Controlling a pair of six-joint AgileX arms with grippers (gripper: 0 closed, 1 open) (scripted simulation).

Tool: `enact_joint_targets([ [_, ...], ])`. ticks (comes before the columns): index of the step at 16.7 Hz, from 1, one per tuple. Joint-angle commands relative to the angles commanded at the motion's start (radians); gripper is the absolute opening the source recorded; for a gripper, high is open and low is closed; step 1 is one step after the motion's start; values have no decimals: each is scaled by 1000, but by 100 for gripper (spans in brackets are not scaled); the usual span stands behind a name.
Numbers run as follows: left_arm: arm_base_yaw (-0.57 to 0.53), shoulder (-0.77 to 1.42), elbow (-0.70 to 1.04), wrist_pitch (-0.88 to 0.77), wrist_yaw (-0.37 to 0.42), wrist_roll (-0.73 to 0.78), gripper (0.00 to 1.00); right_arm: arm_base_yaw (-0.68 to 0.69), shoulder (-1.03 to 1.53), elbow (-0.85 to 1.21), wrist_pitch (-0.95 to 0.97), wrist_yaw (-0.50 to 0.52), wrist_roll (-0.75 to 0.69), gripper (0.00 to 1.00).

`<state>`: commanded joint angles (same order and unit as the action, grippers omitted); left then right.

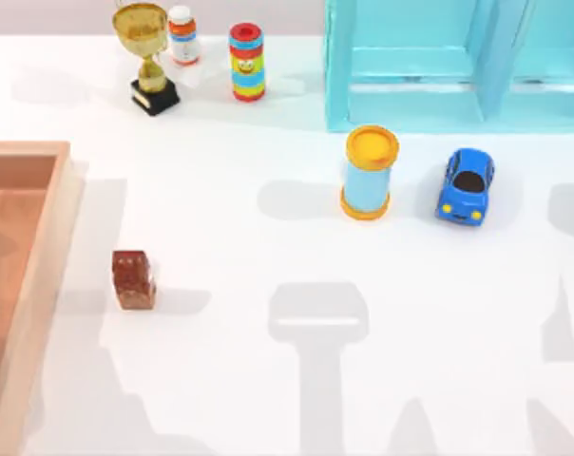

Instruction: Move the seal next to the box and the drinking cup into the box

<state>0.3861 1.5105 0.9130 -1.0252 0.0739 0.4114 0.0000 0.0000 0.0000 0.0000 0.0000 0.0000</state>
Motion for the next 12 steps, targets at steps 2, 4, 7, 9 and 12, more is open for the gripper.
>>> enact_joint_targets([
  [2, 0, 0, 0, 0, 0, 0, 68, 0, 0, 0, 0, 0, 0, 100],
  [4, 0, 0, 0, 0, 0, 0, 83, 0, 0, 0, 0, 0, 0, 100],
  [7, 0, 0, 0, 0, 0, 0, 100, 0, 0, 0, 0, 0, 0, 100],
  [9, 0, 0, 0, 0, 0, 0, 100, 0, 0, 0, 0, 0, 0, 100],
  [12, 0, 0, 0, 0, 0, 0, 100, 0, 0, 0, 0, 0, 0, 100],
])
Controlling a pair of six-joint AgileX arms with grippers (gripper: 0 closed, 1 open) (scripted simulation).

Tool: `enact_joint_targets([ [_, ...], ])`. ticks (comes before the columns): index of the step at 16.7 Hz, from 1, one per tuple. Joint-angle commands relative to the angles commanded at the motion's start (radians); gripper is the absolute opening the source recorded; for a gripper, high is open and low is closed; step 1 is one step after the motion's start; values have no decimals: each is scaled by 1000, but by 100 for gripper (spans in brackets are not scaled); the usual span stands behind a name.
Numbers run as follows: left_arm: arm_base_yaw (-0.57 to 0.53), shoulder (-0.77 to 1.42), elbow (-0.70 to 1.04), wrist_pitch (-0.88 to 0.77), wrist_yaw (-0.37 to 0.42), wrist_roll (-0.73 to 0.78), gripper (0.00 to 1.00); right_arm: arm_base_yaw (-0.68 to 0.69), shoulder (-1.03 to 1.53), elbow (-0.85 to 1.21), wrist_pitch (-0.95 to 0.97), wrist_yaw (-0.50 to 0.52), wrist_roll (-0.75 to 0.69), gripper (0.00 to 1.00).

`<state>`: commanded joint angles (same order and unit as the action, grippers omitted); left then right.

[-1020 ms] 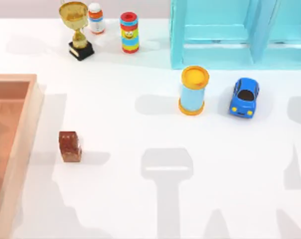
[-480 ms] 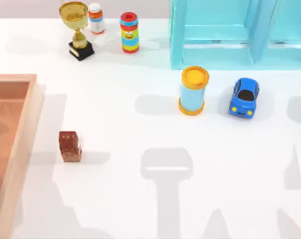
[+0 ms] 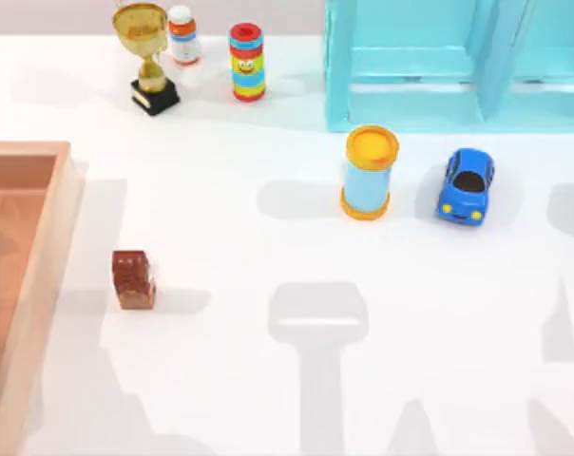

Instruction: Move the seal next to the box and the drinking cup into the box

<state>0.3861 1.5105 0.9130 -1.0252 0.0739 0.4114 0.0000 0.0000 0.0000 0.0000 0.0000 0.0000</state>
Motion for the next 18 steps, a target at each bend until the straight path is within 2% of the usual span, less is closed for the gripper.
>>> enact_joint_targets([
  [5, -3, -1, 14, 1, -7, -3, 100, 0, 0, 0, 0, 0, 0, 100],
  [10, -14, -13, 191, -5, -64, -27, 100, 0, 0, 0, 0, 0, 0, 100],
  [14, 2, -32, 329, -129, -82, -21, 100, 0, 0, 0, 0, 0, 0, 100],
  [18, 4, -45, 372, -328, -40, -10, 100, 0, 0, 0, 0, 0, 0, 100],
])
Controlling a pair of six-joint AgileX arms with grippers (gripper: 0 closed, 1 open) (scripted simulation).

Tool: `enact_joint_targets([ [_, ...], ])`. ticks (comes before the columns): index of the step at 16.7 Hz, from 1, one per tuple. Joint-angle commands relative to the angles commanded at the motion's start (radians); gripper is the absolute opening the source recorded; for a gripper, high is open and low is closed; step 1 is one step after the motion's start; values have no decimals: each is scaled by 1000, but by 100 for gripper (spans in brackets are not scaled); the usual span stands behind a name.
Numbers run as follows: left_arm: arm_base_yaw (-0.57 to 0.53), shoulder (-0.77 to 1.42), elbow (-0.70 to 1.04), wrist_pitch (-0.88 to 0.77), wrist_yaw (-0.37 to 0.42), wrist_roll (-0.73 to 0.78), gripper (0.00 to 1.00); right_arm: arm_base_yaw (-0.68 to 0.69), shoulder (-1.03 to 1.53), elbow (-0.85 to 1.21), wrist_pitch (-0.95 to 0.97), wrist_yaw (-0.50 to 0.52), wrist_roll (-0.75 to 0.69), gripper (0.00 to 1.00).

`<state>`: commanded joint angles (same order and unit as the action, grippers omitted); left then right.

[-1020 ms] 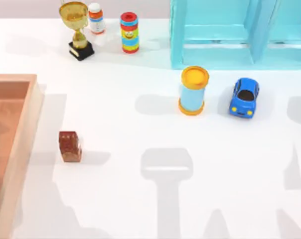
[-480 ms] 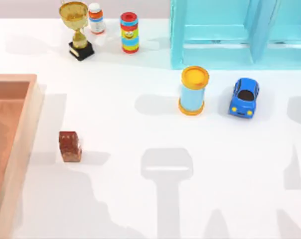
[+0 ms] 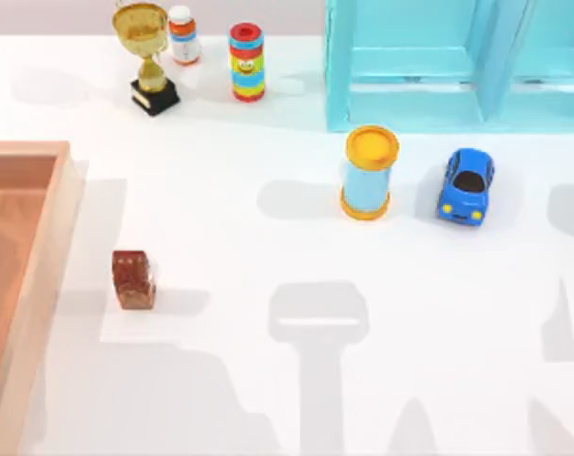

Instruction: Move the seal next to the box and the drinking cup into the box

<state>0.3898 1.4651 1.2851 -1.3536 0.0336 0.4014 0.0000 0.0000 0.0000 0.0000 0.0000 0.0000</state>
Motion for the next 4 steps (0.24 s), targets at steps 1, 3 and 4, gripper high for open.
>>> enact_joint_targets([
  [1, -3, -4, -5, -36, 15, 1, 100, 0, 0, 0, 0, 0, 0, 100],
  [3, -10, -14, -21, -76, 38, 3, 100, 0, 0, 0, 0, 0, 0, 100],
  [4, -10, -15, -23, -80, 41, 3, 100, 0, 0, 0, 0, 0, 0, 100],
])
